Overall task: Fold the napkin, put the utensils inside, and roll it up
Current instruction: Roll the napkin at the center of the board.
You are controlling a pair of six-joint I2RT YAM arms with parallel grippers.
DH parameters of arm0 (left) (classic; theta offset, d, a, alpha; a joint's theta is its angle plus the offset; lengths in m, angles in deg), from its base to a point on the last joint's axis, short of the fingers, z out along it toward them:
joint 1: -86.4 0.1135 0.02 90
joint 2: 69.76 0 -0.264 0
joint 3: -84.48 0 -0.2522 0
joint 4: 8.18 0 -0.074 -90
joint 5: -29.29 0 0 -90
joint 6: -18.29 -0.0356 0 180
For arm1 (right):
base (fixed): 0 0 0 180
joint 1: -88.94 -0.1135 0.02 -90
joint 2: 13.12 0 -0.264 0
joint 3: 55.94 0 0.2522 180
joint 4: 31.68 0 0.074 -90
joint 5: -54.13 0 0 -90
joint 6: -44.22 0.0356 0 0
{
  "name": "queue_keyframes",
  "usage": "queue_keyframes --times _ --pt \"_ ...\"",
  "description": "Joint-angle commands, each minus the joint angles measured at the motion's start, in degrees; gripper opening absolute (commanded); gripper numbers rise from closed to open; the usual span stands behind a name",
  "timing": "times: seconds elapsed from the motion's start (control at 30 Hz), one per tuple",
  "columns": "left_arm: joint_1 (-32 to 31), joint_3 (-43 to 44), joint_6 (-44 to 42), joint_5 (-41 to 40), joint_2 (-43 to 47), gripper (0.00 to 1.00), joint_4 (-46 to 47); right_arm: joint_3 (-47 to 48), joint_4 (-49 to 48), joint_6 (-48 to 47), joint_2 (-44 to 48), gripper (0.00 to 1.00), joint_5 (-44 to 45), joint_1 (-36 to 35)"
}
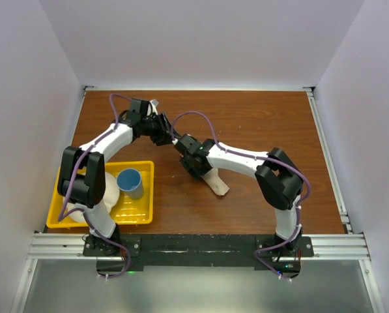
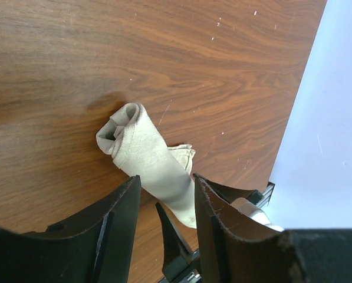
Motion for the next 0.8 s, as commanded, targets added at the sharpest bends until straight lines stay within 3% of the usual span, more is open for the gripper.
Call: queue_keyframes --times 0.0,0.17,0.2,0.3,0.4,0.57,0.77 --pt "0.53 -0.25 0.39 1.22 2.29 0.46 1.23 -0.22 -2.09 -0.1 -2.11 0.61 3.6 0.03" --pt "0.53 -1.12 0.21 1.05 2.46 0.46 1.49 -0.39 -2.35 1.75 -3.7 0.43 6.6 1.17" --pt "0.53 -1.3 0.21 1.05 2.47 0.46 1.67 -0.39 -2.44 1.92 -3.61 0.36 6.17 1.43" --pt "0.53 -2.0 0.39 1.22 2.55 0.46 1.84 -0.48 -3.32 0.7 -2.39 0.28 1.34 2.66" --pt "0.53 -2.18 0.39 1.48 2.47 0.46 2.28 0.39 -4.9 -1.32 1.13 0.25 -9.27 3.1" --pt "0.53 -2.01 0.83 3.33 1.07 0.46 4.21 1.89 -5.69 1.04 2.01 0.2 -37.62 10.56" --pt "-1.14 -1.04 2.32 6.93 -2.01 0.45 6.85 -4.68 -14.47 8.41 0.08 0.18 -55.16 18.3"
